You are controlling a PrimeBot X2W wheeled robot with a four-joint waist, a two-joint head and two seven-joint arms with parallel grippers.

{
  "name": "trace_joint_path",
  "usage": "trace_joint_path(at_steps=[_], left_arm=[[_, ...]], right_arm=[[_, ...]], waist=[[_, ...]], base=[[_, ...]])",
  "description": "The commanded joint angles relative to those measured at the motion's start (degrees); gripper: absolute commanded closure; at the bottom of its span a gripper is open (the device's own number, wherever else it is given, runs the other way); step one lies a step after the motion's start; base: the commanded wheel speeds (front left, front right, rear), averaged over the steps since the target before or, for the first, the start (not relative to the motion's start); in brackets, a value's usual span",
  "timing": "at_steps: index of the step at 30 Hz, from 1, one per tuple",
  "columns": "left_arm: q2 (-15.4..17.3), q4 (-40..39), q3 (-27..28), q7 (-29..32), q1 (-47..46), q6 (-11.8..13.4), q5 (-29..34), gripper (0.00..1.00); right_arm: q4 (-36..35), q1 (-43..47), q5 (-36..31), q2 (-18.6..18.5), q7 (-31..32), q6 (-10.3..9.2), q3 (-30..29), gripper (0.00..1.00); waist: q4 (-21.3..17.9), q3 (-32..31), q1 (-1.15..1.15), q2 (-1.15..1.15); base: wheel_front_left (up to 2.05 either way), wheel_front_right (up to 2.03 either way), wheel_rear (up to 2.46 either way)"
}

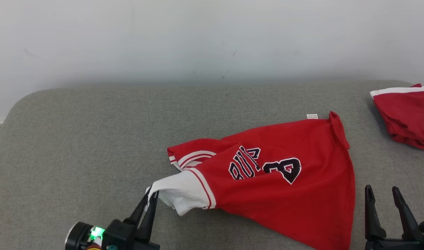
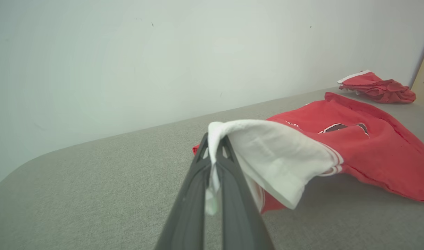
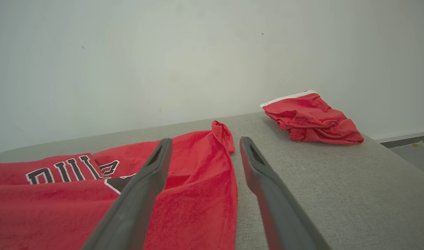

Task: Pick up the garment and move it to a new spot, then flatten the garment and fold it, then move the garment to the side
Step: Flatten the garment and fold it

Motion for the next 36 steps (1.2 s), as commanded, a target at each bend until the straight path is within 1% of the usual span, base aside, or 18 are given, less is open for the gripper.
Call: trace_joint_path(at_steps=[1,3,4,6,7,10,11,12,15,17,19,21,25,32,36], left_arm=[[0.9,-1.5,-0.1,1.0,1.9,0.5,0.9,1.00],[1.8,-4.1,-0.4,2.2,3.6,0.9,0.9,1.00],[1.7,-4.9,-0.6,2.7,4.9,1.0,0.3,1.00],[1.9,-4.7,-1.4,4.2,7.6,0.7,-0.1,1.00],[1.5,-4.6,-1.8,4.4,8.6,0.6,-0.7,1.00],[-1.1,-0.3,-4.0,5.0,12.2,-0.4,-3.0,1.00],[-1.5,1.1,-4.7,5.1,12.5,-0.8,-3.1,0.57],[-1.9,2.5,-5.4,5.0,12.5,-1.2,-3.1,0.00],[-3.5,5.7,-6.7,3.8,12.2,-1.8,-3.6,0.00],[-4.1,6.4,-7.0,2.7,11.5,-2.0,-3.4,0.00],[-4.9,5.5,-6.4,1.5,11.0,-2.2,-4.3,0.00],[-5.0,4.7,-6.1,1.0,10.9,-2.3,-4.3,0.00],[-4.8,0.0,-3.4,-0.1,10.9,-1.3,-4.3,0.00],[-3.6,-7.0,5.6,-0.2,11.5,1.0,-3.9,0.00],[-3.4,-8.5,11.4,-0.2,12.6,1.6,-3.8,0.00]], right_arm=[[0.2,0.5,-0.2,0.2,0.0,0.05,-0.1,0.00],[0.5,0.5,0.0,0.2,0.0,0.05,-0.1,0.00],[0.7,0.6,0.0,0.3,0.0,0.05,-0.1,0.00],[1.1,0.6,0.2,0.2,0.0,0.05,-0.1,0.00],[1.3,0.6,0.1,0.3,0.0,0.05,0.0,0.00],[1.7,0.4,0.3,-0.1,0.0,0.05,-0.1,0.00],[1.9,0.3,0.4,-0.2,0.0,0.05,-0.1,0.00],[2.1,0.2,0.4,-0.3,0.0,0.05,-0.1,0.00],[2.5,0.0,0.5,-0.7,0.0,0.05,-0.1,0.00],[2.5,0.2,0.3,-0.7,0.0,0.05,-0.2,0.00],[2.6,0.6,0.3,-0.9,0.0,0.05,-0.4,0.00],[2.7,0.7,0.2,-0.9,0.0,0.05,-0.5,0.00],[2.9,1.1,0.1,-0.8,0.0,0.05,-0.4,0.00],[3.4,1.1,0.6,-1.1,0.0,0.05,0.0,0.00],[4.0,1.4,0.8,-1.2,0.0,0.05,-0.2,0.00]], waist=[[0.4,-0.2,0.00,0.00],[0.5,-0.1,0.00,0.00],[0.6,-0.1,0.00,0.00],[0.6,0.0,0.00,0.00],[0.6,0.1,0.00,0.00],[0.7,0.3,0.00,0.00],[0.8,0.3,0.00,0.00],[0.8,0.3,0.00,0.00],[1.1,0.2,0.00,0.00],[1.3,0.0,0.00,0.00],[1.6,-0.3,0.00,0.00],[1.7,-0.4,0.00,0.00],[2.0,-1.2,0.00,0.00],[1.8,-1.8,0.00,0.00],[1.6,-1.8,0.00,0.00]], base=[[0.00,0.00,0.00],[0.00,0.00,0.00],[0.00,0.00,0.00],[0.00,0.00,0.00],[0.00,0.00,0.00],[0.00,0.00,0.00],[0.00,0.00,0.00],[0.00,0.00,0.00],[0.00,0.00,0.00],[0.00,0.00,0.00],[0.00,0.00,0.00],[0.00,0.00,0.00],[0.00,0.00,0.00],[0.00,0.00,0.00],[0.00,0.00,0.00]])
